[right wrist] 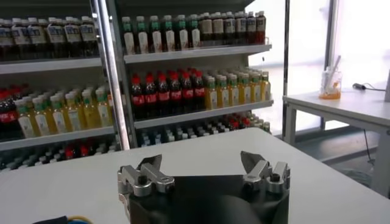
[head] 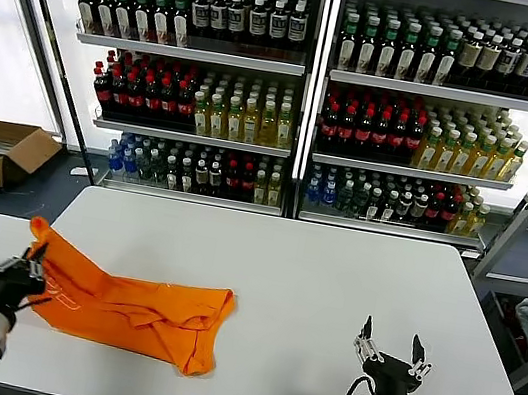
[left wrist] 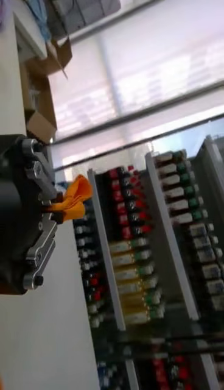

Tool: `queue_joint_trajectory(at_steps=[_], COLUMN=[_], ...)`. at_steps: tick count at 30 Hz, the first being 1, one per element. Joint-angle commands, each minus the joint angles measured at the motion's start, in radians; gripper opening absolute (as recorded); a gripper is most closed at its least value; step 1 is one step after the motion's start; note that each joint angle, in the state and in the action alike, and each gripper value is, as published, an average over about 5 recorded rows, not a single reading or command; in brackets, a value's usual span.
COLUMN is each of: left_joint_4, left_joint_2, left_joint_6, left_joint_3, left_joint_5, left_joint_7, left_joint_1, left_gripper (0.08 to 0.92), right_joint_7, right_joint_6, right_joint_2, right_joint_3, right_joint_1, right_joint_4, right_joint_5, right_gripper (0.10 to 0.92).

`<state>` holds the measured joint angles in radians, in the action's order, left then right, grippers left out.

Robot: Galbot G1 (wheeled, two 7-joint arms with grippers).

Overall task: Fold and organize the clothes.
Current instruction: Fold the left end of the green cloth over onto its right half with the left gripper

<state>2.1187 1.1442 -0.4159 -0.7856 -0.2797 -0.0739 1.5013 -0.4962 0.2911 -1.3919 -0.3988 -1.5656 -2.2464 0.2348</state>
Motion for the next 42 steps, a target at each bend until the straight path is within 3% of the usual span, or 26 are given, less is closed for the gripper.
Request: queue_joint_trajectory(at_steps=[1, 21, 31, 37, 42], left_joint_4=[0.117, 0.03, -0.183, -0.209, -0.109], left_joint_2=[0.146, 0.194, 0.212, 0.234, 0.25], left_joint_6=[-0.008, -0.011, 0.049, 0.083, 0.059], left_joint_3=[0.34, 0.488, 0.48, 0.488, 0.53], left_joint_5=[0.127, 0.22, 0.278, 0.148, -0.112], left_joint_7=[0.018, 0.068, 0.117, 0.101, 0.078], left_joint_1=[0.016, -0.007, -0.042, -0.056, -0.037], left_gripper=[0.109, 0.109, 0.119, 0.261, 0.409], right_joint_7=[-0.001, -0.002, 0.0, 0.0, -0.003], right_joint_6=[0.0, -0.003, -0.008, -0.013, -0.013], right_joint_2=[-0.012, -0.037, -0.032, -0.032, -0.036], right_joint_3=[-0.003, 0.006, 0.005, 0.011, 0.017], right_joint_1=[-0.008, -0.014, -0.025, -0.033, -0.032], right_joint_4=[0.001, 0.033, 0.027, 0.03, 0.034], right_joint_5=[-0.003, -0.012, -0.006, -0.007, -0.008], right_gripper=[0.823, 0.823, 0.823, 0.823, 0.823])
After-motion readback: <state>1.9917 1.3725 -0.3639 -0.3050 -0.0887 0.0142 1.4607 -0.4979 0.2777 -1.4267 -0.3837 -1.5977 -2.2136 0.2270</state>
